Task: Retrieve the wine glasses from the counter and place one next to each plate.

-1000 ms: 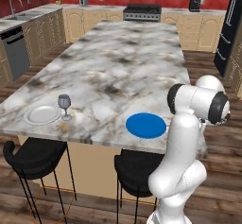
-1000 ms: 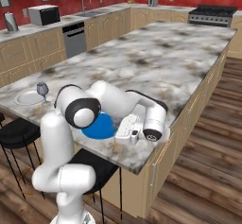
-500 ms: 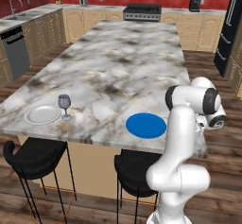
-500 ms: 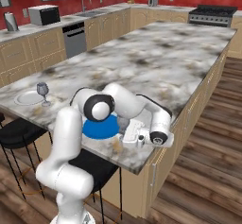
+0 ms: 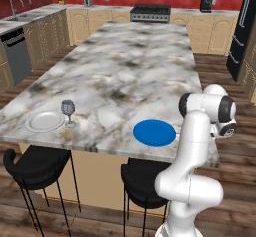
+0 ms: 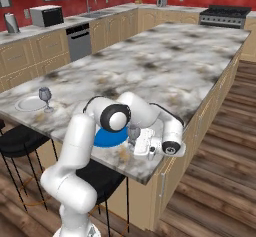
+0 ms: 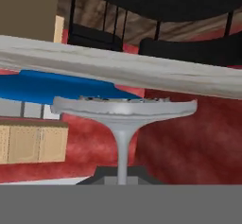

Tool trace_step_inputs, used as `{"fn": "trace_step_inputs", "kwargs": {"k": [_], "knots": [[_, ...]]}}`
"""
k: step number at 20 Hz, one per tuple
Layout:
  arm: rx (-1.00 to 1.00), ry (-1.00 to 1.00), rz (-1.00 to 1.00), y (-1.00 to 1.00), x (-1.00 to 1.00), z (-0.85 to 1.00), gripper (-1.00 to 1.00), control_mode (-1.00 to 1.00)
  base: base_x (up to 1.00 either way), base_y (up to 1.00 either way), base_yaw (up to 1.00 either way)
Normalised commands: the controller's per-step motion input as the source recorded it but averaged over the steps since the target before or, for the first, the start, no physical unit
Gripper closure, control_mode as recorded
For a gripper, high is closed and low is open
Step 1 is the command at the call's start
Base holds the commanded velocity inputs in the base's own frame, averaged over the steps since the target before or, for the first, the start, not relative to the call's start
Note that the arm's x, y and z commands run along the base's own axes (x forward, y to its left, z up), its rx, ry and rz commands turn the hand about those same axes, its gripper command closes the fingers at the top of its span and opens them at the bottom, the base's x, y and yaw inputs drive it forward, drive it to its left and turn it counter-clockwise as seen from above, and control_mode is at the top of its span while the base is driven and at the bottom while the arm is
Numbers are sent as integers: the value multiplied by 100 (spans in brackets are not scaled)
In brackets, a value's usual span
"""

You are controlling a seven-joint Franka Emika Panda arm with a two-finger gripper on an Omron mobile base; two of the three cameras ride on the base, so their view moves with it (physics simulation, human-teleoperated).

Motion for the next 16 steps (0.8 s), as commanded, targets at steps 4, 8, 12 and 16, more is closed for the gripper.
{"fn": "trace_step_inputs", "kwargs": {"k": [4,8,12,16], "knots": [[0,-14,0,0,38,-19,100,-100,0,0,0],[1,-2,1,0,52,-29,100,-100,0,0,0],[5,-1,2,0,39,-40,100,-100,0,0,0],[2,-14,6,-4,3,-47,100,-100,0,0,0]]}}
